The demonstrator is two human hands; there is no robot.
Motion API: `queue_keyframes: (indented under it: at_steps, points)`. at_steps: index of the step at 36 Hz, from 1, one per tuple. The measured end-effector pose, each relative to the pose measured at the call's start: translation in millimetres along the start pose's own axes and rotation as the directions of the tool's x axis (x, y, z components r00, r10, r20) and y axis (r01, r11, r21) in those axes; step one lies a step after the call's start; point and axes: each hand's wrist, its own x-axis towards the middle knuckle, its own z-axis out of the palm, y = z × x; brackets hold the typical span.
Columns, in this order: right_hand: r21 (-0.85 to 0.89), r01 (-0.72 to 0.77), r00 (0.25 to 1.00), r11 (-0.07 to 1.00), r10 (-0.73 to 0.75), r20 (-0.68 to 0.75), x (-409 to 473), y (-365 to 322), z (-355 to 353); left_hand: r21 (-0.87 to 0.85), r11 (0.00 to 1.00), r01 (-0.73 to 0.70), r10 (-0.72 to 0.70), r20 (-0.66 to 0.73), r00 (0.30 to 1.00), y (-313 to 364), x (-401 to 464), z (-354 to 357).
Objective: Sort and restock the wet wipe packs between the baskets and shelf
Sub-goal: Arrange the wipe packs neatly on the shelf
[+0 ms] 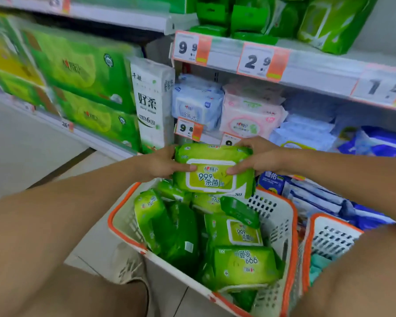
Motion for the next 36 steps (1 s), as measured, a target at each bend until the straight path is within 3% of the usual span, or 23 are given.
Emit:
queue_keyframes:
  at_steps: [2,5,7,9,11,14,16,17,19,20,22,25,26,33,36]
  points:
    - [-0.166,-0.010,0.999,0.986,0.017,0.038,4.4,3.8,4.0,0.176,0.984,0.040,-0.020,-0.111,0.994,3.2,8.5,2.0]
    - [-0.393,-0.006,1.000,0.920,-0.004,-0.024,13.9,1.3,4.0,0.352,0.934,0.064,0.015,-0.218,0.976,21.8,23.0,9.8]
    - [-0.446,0.043,0.989,0.894,-0.102,-0.109,18.7,-9.7,-8.1,0.463,0.887,0.002,0.139,-0.272,0.952,45.7,26.0,16.8]
    - [-0.468,0.115,0.931,0.876,-0.259,-0.257,18.8,-22.6,-31.7,0.480,0.869,-0.119,0.301,-0.322,0.898,73.3,28.0,22.1]
    - [-0.386,0.185,0.783,0.904,-0.373,-0.498,5.0,-35.2,-64.8,0.406,0.874,-0.266,0.415,-0.339,0.844,105.4,29.2,25.4]
    - [-0.250,0.314,0.428,0.916,-0.371,-0.824,-23.4,-46.1,-119.4,0.431,0.779,-0.455,0.613,-0.371,0.698,154.8,34.0,25.3]
    - [-0.220,0.302,0.267,0.928,-0.304,-0.914,-27.1,-43.4,-154.5,0.525,0.674,-0.521,0.730,-0.361,0.580,186.0,42.4,25.6]
    - [-0.214,0.257,0.231,0.942,-0.275,-0.933,-23.6,-40.7,-171.4,0.597,0.606,-0.525,0.783,-0.331,0.527,202.3,49.3,26.3]
    - [-0.161,0.159,0.225,0.974,-0.194,-0.955,-11.7,-35.0,-203.7,0.721,0.483,-0.496,0.841,-0.225,0.492,234.6,66.2,28.0]
    - [-0.094,0.119,0.244,0.988,-0.121,-0.962,-6.3,-34.2,-219.0,0.765,0.441,-0.470,0.843,-0.172,0.510,249.8,76.1,29.1]
    - [0.080,0.044,0.331,0.996,0.061,-0.942,4.3,-32.7,-248.6,0.838,0.402,-0.368,0.784,-0.108,0.611,274.5,95.6,33.2]
    - [0.309,0.016,0.529,0.951,0.254,-0.809,22.1,-33.7,-281.4,0.908,0.363,-0.207,0.538,-0.023,0.842,292.3,118.5,40.5]
    - [0.345,0.021,0.555,0.938,0.276,-0.785,29.7,-34.0,-289.5,0.921,0.347,-0.179,0.495,-0.017,0.869,292.5,124.2,42.3]
    - [0.345,0.219,0.468,0.913,0.212,-0.858,92.4,-50.2,-314.1,0.925,0.336,-0.178,0.548,-0.039,0.835,286.5,144.5,37.1]
    - [0.326,0.195,0.389,0.925,0.232,-0.891,108.9,-49.0,-311.5,0.916,0.359,-0.180,0.551,-0.052,0.833,286.9,146.1,37.2]
